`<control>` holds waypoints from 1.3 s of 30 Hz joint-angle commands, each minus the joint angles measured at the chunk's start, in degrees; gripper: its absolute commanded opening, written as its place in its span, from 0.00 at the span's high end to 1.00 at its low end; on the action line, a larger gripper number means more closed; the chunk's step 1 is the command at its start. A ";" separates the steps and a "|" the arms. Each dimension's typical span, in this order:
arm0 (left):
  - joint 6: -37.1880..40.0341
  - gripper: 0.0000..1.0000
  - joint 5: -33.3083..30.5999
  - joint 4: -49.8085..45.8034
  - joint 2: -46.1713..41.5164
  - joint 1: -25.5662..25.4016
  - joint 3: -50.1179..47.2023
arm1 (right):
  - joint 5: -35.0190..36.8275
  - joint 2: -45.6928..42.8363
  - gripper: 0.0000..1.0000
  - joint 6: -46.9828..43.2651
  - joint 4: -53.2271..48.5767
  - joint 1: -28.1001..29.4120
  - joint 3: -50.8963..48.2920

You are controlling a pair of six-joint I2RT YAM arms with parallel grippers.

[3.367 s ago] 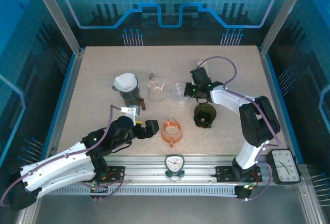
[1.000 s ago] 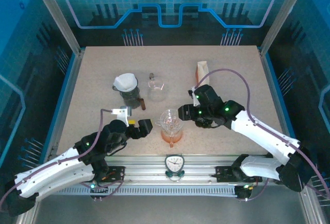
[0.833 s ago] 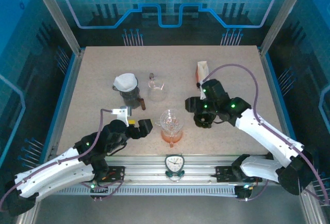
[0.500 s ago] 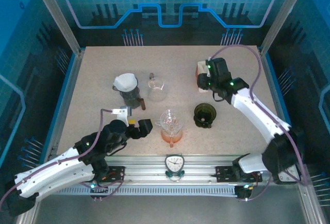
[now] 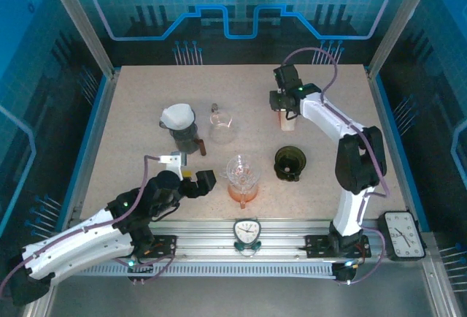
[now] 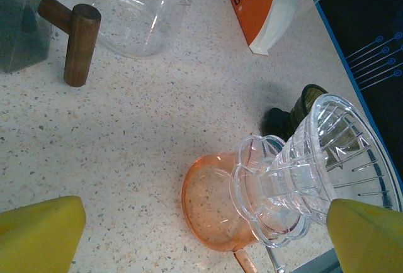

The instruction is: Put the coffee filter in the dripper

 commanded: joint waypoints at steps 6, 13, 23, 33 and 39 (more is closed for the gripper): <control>0.56 0.01 -1.38 1.11 -0.25 0.00 -0.67 | 3.40 5.85 0.72 0.26 -3.76 -1.20 5.76; 0.61 0.01 -1.70 1.19 -0.31 0.07 -0.86 | 4.85 7.13 0.73 0.39 -3.98 -1.35 5.82; 0.81 0.01 -1.71 1.01 -0.29 0.13 -1.01 | 4.84 9.14 0.76 0.29 -3.86 -1.75 7.11; 0.68 0.01 -1.88 1.04 -0.28 0.26 -1.12 | 5.61 10.01 0.88 0.11 -4.94 -2.03 8.27; 0.67 0.01 -1.75 1.15 -0.30 0.26 -1.14 | 6.07 8.44 1.00 -0.40 -3.78 -2.11 6.83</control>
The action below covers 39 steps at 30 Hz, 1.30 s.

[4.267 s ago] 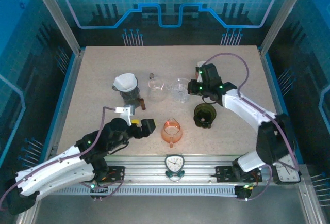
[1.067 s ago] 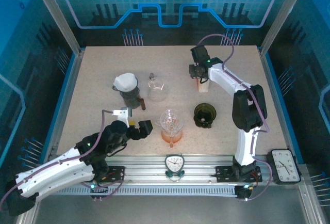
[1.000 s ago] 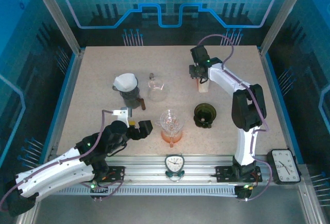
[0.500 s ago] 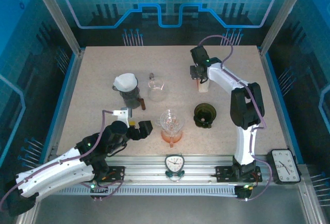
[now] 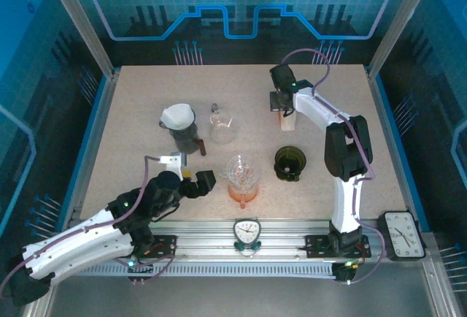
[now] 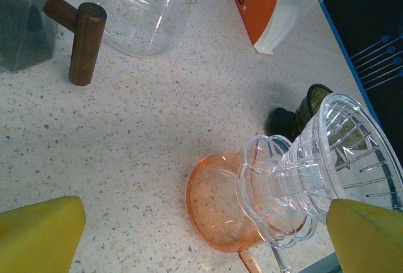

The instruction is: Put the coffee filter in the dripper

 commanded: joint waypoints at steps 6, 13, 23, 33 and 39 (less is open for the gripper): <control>0.37 0.01 -1.01 1.17 -0.31 0.35 -0.82 | -0.26 -4.26 1.00 -0.76 0.82 -0.90 -2.31; 0.41 0.01 -0.77 1.11 -0.30 0.35 -0.50 | -1.96 -10.63 1.00 -0.70 2.33 -0.26 -7.40; 0.32 0.01 -0.32 -0.27 -0.28 0.44 0.96 | -3.45 -25.15 1.00 0.80 3.58 2.37 -17.23; 1.19 0.01 -0.51 -4.58 -0.27 0.53 4.12 | -5.09 -44.64 1.00 2.79 0.44 9.11 -27.75; 2.23 0.01 -1.30 -8.06 -0.19 0.61 6.31 | -9.99 -55.92 1.00 3.11 -5.11 15.16 -31.99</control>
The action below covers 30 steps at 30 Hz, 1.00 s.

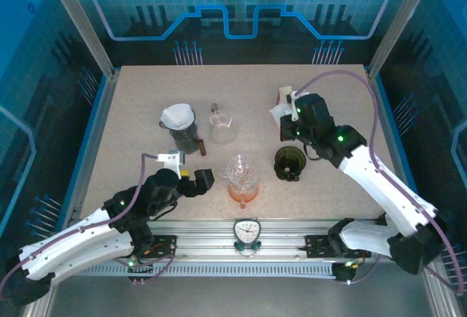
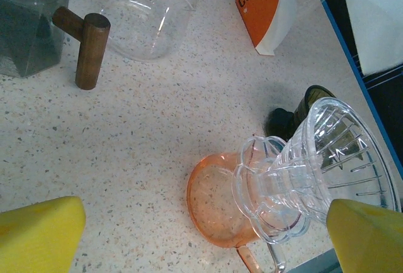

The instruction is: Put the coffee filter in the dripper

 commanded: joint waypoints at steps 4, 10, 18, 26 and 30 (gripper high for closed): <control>2.10 0.01 -2.15 -4.43 -0.23 0.39 3.49 | -7.06 -7.32 1.00 0.10 -11.34 6.90 0.21; 2.01 0.01 -2.05 -4.46 0.47 0.53 4.03 | -8.07 -5.84 1.00 0.62 -21.74 15.66 5.92; 2.71 0.01 -2.13 -5.65 1.11 0.54 5.68 | -6.48 4.23 1.00 -1.23 -32.89 22.73 18.22; 5.06 0.01 -1.69 -7.64 1.07 0.57 8.33 | -5.24 15.17 1.00 -3.25 -42.39 23.94 28.18; 5.75 0.01 -0.78 -7.54 1.08 0.57 8.79 | -4.44 19.37 1.00 -4.31 -45.37 24.58 32.10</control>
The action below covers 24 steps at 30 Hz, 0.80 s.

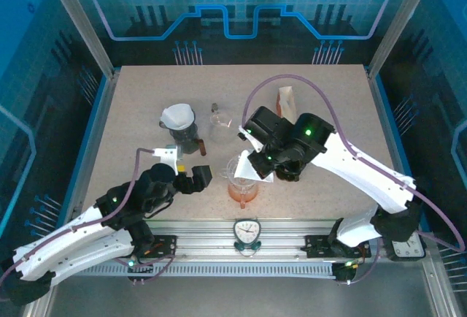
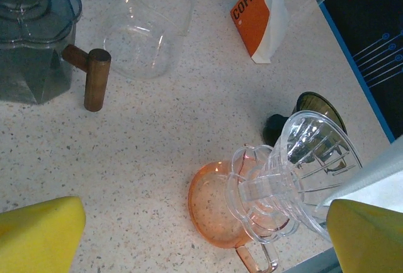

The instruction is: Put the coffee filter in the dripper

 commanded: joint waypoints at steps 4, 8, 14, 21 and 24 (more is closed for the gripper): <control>2.05 0.01 0.65 -1.04 -0.12 0.35 1.78 | 1.45 5.78 1.00 -2.58 -6.53 2.23 6.02; 1.90 0.01 1.78 -0.65 -0.12 0.35 1.85 | 2.06 9.47 1.00 -3.63 -7.00 2.72 7.95; 1.46 0.01 2.42 -0.51 -0.09 0.44 1.36 | 2.48 13.41 1.00 -5.02 -6.82 3.45 9.92; 0.71 0.01 3.11 0.01 -0.12 0.44 0.49 | 2.03 16.49 1.00 -6.01 -6.00 4.26 10.36; 0.66 0.01 3.22 0.10 -0.08 0.51 0.27 | 1.26 16.84 1.00 -5.96 -4.66 4.44 9.06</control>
